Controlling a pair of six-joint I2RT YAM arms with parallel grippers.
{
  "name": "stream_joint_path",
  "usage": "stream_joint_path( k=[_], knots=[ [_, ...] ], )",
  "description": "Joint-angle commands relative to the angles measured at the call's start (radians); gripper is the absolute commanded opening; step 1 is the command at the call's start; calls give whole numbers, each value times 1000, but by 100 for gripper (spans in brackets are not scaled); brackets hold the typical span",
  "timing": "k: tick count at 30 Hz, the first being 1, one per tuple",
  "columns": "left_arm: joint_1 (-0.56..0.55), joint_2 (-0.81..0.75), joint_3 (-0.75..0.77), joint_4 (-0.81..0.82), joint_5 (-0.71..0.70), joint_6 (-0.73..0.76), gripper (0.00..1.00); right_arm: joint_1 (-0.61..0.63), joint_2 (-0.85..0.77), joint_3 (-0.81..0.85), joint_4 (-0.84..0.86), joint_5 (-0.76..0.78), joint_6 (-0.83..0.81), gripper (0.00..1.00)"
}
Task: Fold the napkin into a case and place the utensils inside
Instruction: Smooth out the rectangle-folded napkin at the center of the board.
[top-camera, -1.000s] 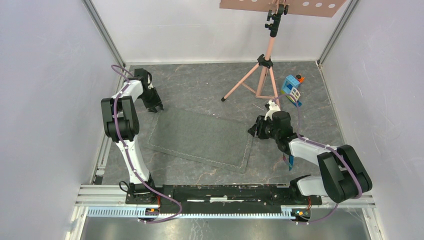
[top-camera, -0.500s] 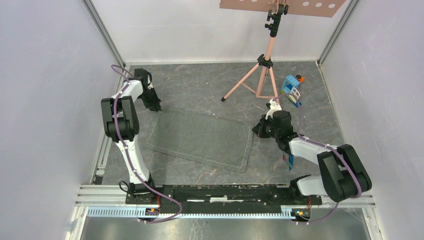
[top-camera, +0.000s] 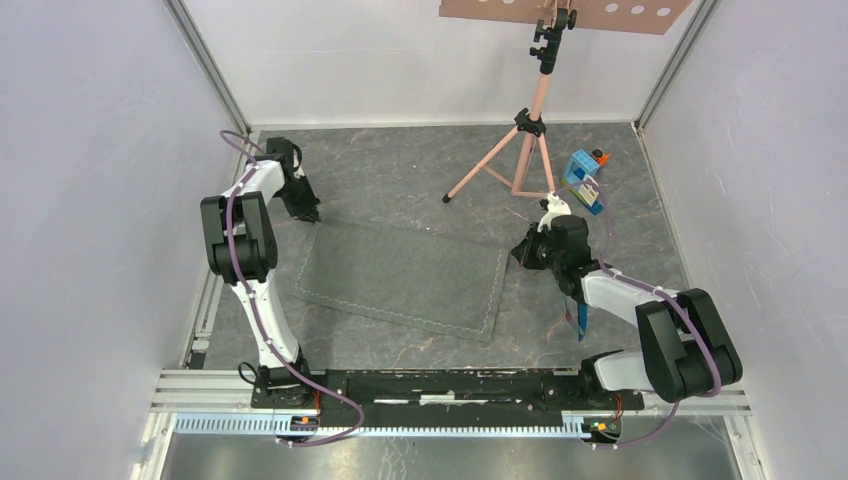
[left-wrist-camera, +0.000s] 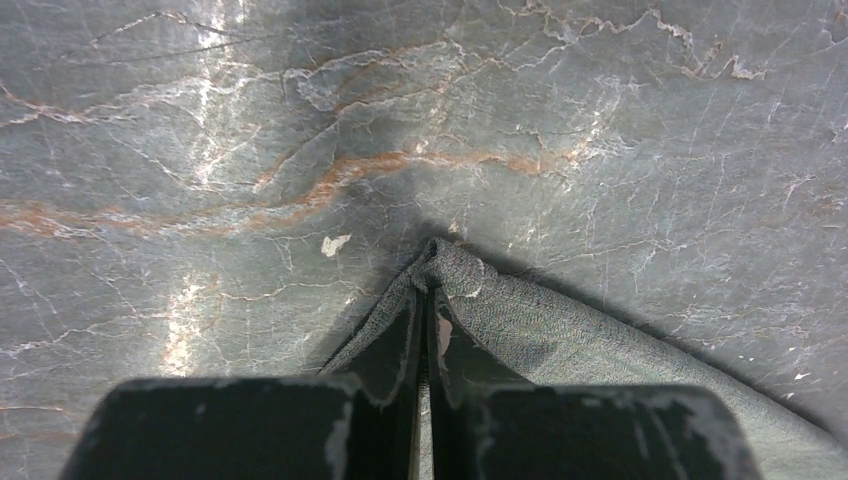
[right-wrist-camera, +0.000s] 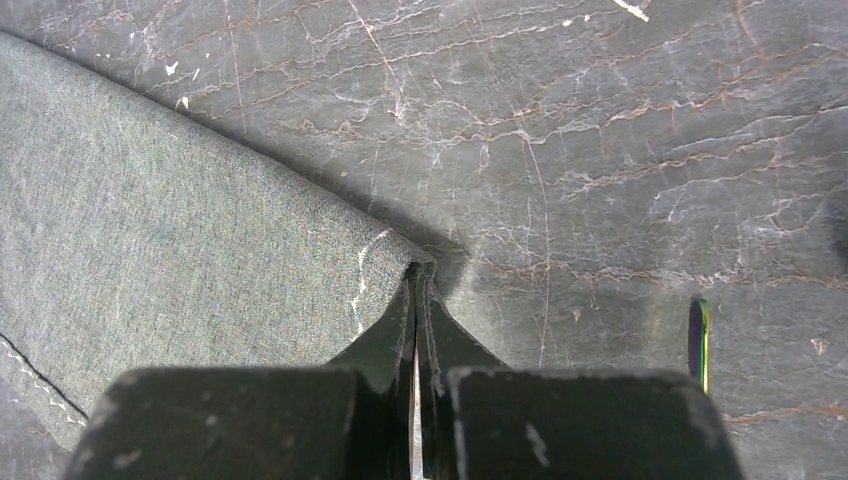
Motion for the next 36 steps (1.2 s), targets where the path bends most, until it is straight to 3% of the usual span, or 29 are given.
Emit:
stream_joint_path(
  k=[1,4,6,10,14,19,24,36],
  knots=[
    [15,-37,12,24,9,55,7,-6,17,43,40,-45,-1,0],
    [14,-29,13,17,25,51,11,-6,17,34,26,-87,0,21],
    [15,-32,14,10,17,50,17,-6,12,20,32,-104,-1,28],
    [15,-46,8,6,3,52,23,-6,18,3,56,-117,-4,36],
    [14,-62,-3,2,-12,61,29,-6,55,3,82,-134,-3,39],
    [15,-71,-16,4,-19,70,39,-6,88,1,116,-162,9,40],
    [15,-61,-16,2,-18,74,39,-6,106,-3,140,-175,13,39],
    [15,-57,-14,5,-34,77,22,-6,75,11,128,-156,13,5]
  ],
)
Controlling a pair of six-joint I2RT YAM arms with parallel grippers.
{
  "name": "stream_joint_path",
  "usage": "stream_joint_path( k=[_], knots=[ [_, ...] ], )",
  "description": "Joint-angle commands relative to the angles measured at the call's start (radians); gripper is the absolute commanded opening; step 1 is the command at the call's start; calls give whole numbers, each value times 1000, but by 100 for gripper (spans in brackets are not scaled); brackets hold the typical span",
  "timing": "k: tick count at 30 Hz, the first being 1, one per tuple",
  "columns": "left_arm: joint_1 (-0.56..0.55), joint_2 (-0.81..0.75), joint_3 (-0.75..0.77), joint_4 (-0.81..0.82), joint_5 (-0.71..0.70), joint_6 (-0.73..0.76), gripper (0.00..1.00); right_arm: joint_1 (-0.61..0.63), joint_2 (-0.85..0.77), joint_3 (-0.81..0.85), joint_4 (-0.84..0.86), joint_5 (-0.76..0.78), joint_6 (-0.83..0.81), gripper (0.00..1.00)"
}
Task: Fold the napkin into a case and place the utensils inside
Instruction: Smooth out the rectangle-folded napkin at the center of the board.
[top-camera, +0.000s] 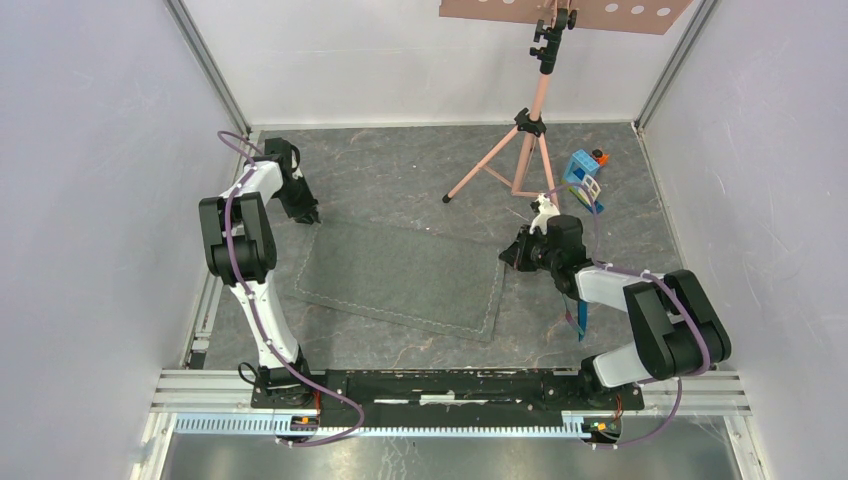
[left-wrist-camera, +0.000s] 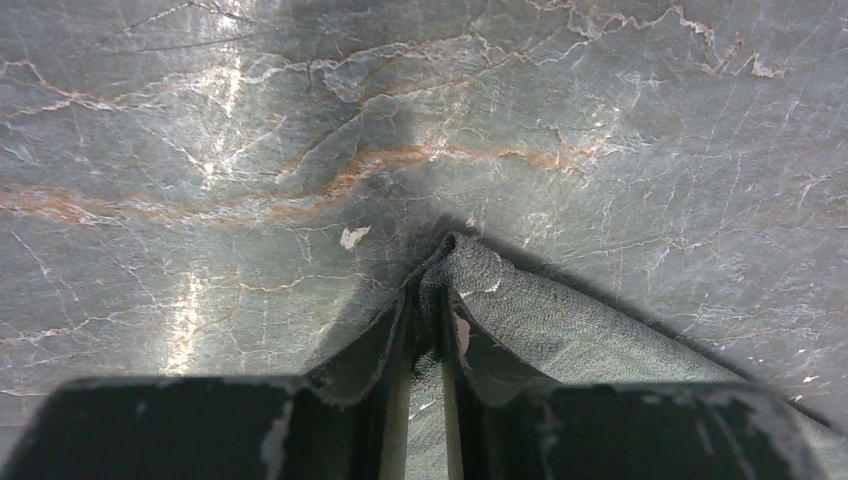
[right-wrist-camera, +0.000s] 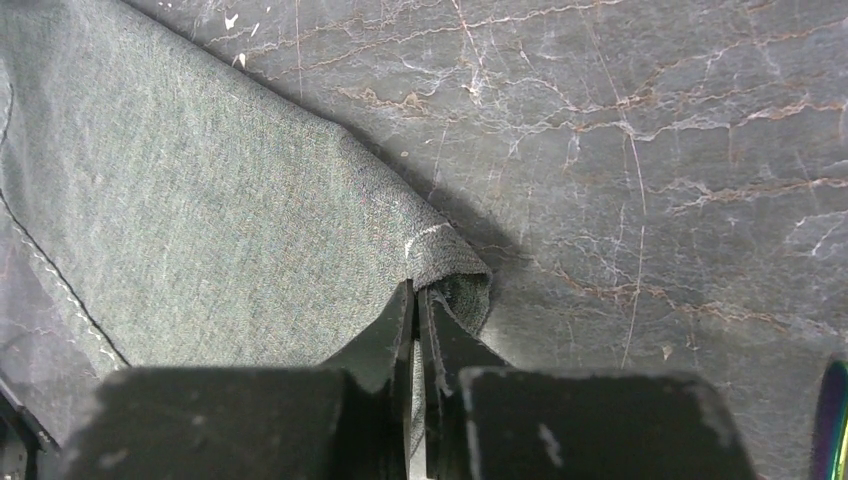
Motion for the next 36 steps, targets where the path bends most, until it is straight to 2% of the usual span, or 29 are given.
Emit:
stream_joint_path(
  k=[1,11,15,22,24,26,28,30,33,36],
  knots=[
    [7,-51,-5,12,-25,75,21,-4,-44,10,22,15,-1,2],
    [15,-46,3,30,-29,67,14,-15,-42,24,13,68,22,0],
    [16,-34,8,29,-25,66,6,-16,-21,32,16,66,18,0],
    [21,-15,26,17,-37,63,6,-21,0,40,13,71,13,0],
    [22,-10,35,8,-50,63,9,-19,6,37,12,74,9,1],
    [20,-18,34,1,-82,61,19,-20,10,39,11,75,1,7],
    [20,-43,33,-20,-155,50,40,-20,14,63,-28,80,-28,23],
    [18,-99,9,-33,-244,40,53,-13,4,103,-138,127,-79,37],
    [16,-224,-56,-12,-259,12,66,18,-50,141,-276,218,-147,51],
    [14,-299,-86,2,-133,-22,66,77,-118,165,-353,306,-194,60]
  ],
)
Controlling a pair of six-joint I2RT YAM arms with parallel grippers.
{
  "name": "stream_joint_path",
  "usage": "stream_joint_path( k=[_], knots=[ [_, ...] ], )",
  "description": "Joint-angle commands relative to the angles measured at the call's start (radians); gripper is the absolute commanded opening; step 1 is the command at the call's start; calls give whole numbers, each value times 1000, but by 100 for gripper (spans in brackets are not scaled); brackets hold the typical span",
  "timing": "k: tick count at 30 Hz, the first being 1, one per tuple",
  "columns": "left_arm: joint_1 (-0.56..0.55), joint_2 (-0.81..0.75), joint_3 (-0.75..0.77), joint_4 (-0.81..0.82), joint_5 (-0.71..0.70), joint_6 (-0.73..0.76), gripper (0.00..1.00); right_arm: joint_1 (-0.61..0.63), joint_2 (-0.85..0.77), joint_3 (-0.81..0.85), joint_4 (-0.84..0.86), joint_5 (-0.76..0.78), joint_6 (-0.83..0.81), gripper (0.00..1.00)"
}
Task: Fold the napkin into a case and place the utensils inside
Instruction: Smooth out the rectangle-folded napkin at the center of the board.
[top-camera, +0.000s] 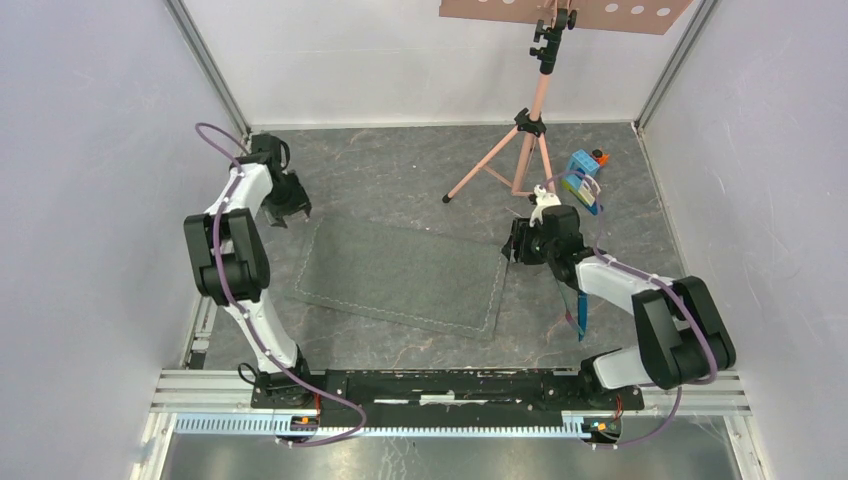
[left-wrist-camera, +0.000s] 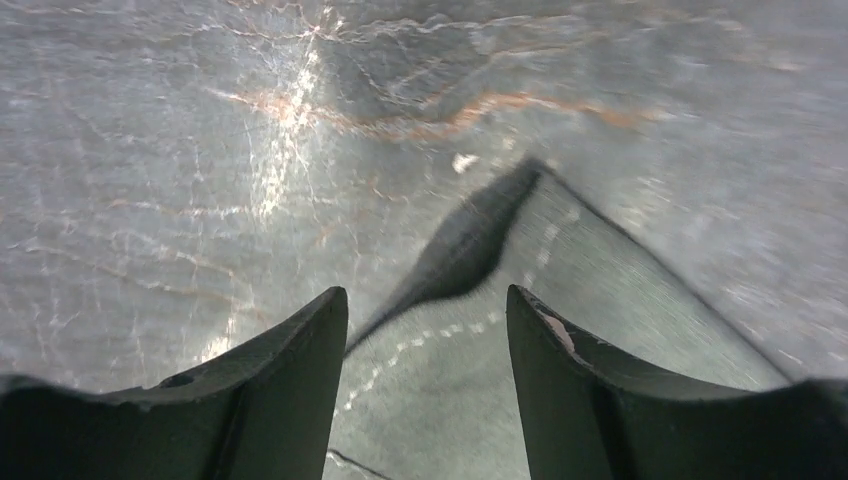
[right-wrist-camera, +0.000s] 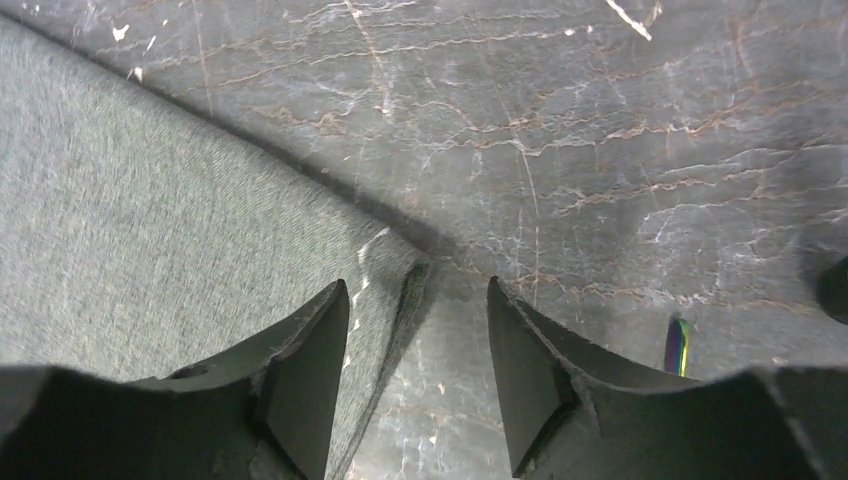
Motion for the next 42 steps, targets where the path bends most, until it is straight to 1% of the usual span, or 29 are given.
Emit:
stream_joint_path(
  k=[1,3,5,6,7,9,10,12,15,19,20,21,23,25,27,30,32,33,34,36,38,40,41,42],
  knots=[
    [3,-177,-28,32,125,-41,64,80,-102,68,-151,139,-106,61],
    [4,-168,-64,85,298,-83,60,92,-100,71,-112,61,-88,62],
    [4,-127,-95,133,422,-141,58,97,-58,80,-60,-27,-48,61],
    [4,-104,-107,165,459,-168,58,97,-33,86,-27,-84,-22,59],
    [5,-87,-124,197,491,-187,58,97,2,93,0,-115,-6,56],
    [5,-49,-143,247,514,-226,58,98,55,91,59,-146,25,49],
    [5,-32,-148,271,520,-233,58,95,80,94,67,-138,30,47],
    [5,9,-148,310,507,-237,58,93,122,95,82,-110,23,45],
    [7,64,-129,304,460,-222,58,92,161,98,73,-27,-1,42],
    [21,108,-133,323,370,-209,62,90,201,98,82,114,-58,43],
    [29,115,-130,313,356,-210,62,89,223,119,58,143,-73,43],
    [36,111,-132,300,343,-209,62,90,242,139,41,157,-83,43],
    [39,78,-144,252,273,-207,63,91,250,163,16,208,-101,43],
    [39,9,-171,225,223,-203,65,93,234,189,-5,228,-121,45],
    [39,-69,-189,231,254,-197,69,107,207,223,-37,232,-139,48],
    [36,-149,-191,206,337,-191,77,164,155,289,-114,253,-164,57],
    [36,-190,-208,190,401,-182,80,212,115,320,-167,262,-170,63],
    [36,-204,-228,188,419,-182,80,235,97,318,-183,240,-164,66],
    [35,-223,-251,196,433,-181,81,248,76,302,-172,180,-143,68],
    [35,-232,-295,220,448,-187,82,273,60,272,-148,31,-92,68],
    [35,-211,-318,233,458,-196,82,289,52,217,-74,-127,-18,67],
    [37,-177,-322,243,437,-203,83,291,29,139,18,-244,52,65],
    [38,-160,-317,240,407,-204,83,291,16,103,68,-283,80,64],
    [41,-137,-302,218,377,-203,83,292,-1,69,83,-290,89,64]
  ],
)
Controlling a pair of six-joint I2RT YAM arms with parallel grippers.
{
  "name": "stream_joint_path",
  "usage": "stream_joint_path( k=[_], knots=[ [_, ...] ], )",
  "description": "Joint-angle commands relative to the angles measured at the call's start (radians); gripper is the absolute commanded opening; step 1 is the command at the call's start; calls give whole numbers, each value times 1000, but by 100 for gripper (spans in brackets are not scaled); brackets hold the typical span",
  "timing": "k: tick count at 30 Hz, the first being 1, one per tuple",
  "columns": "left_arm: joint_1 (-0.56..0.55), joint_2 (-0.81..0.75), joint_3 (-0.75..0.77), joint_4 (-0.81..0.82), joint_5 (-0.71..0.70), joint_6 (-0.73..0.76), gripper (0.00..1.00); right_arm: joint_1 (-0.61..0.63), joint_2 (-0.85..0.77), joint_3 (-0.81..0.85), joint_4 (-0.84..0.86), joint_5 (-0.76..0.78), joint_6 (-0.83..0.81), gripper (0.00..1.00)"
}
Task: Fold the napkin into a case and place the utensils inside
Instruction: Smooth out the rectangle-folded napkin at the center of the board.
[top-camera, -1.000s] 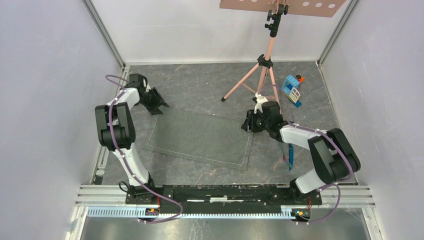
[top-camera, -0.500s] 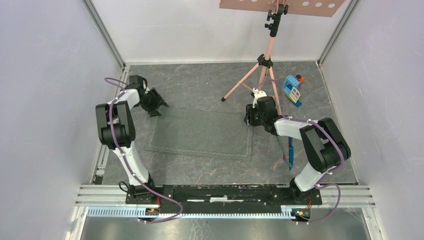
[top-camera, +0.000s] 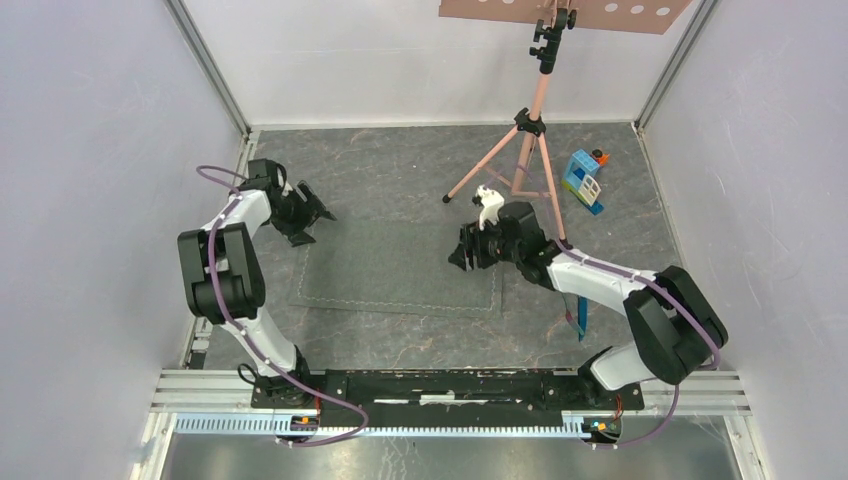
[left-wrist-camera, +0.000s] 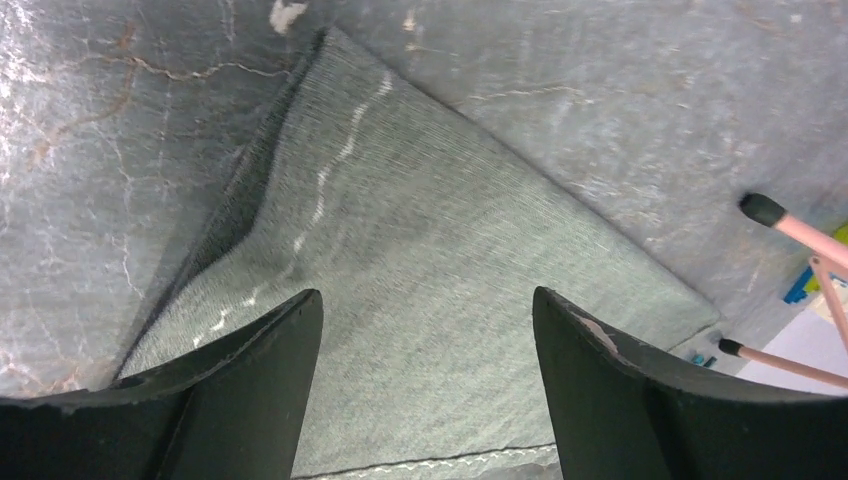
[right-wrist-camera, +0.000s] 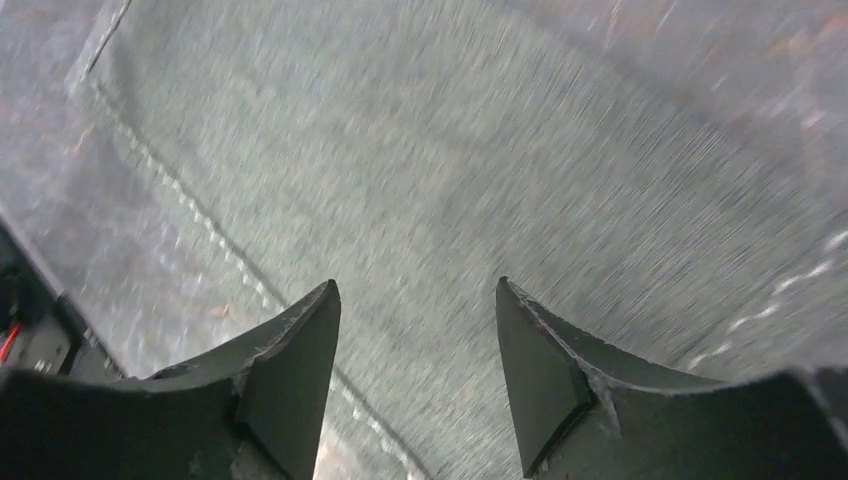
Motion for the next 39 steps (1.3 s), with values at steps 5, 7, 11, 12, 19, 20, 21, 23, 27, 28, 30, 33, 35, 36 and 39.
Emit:
stream_joint_path(
  k=[5,7,11,12,19,20,21,23,27,28,30,33,35,36,39],
  knots=[
    [8,133,59,-93,-203,71,86,-7,-85,-226,95,-197,62,63],
    [7,135,68,-139,-241,93,87,-11,-104,-264,75,-146,51,63],
    [-9,-44,21,-175,-312,111,89,-14,-169,-306,-40,11,19,62],
    [-10,-109,1,-177,-309,111,91,-14,-191,-306,-60,34,9,62],
    [-10,-257,-131,-158,-146,30,97,-4,-150,-187,7,-87,36,65],
    [-10,-243,-150,-146,-143,12,97,-5,-115,-163,31,-112,48,65],
    [-9,-226,-162,-138,-143,-11,97,-5,-73,-135,41,-114,54,64],
    [-9,-196,-190,-115,-135,-45,97,-7,-10,-105,65,-104,62,64],
    [4,-176,-244,-101,-219,-103,97,-16,36,-122,82,-49,56,62],
    [11,-174,-257,-99,-236,-117,98,-20,36,-137,86,-36,54,62],
    [21,-171,-280,-103,-283,-144,98,-28,25,-173,70,13,40,62],
    [40,-187,-304,-128,-343,-154,98,-63,-12,-238,46,72,18,63],
    [40,-233,-312,-131,-375,-138,98,-103,-39,-265,18,81,-2,63],
    [40,-262,-314,-134,-369,-128,98,-116,-51,-258,-12,86,-21,64],
    [39,-347,-305,-115,-247,-98,98,-118,-74,-176,-91,54,-83,66]
  ],
)
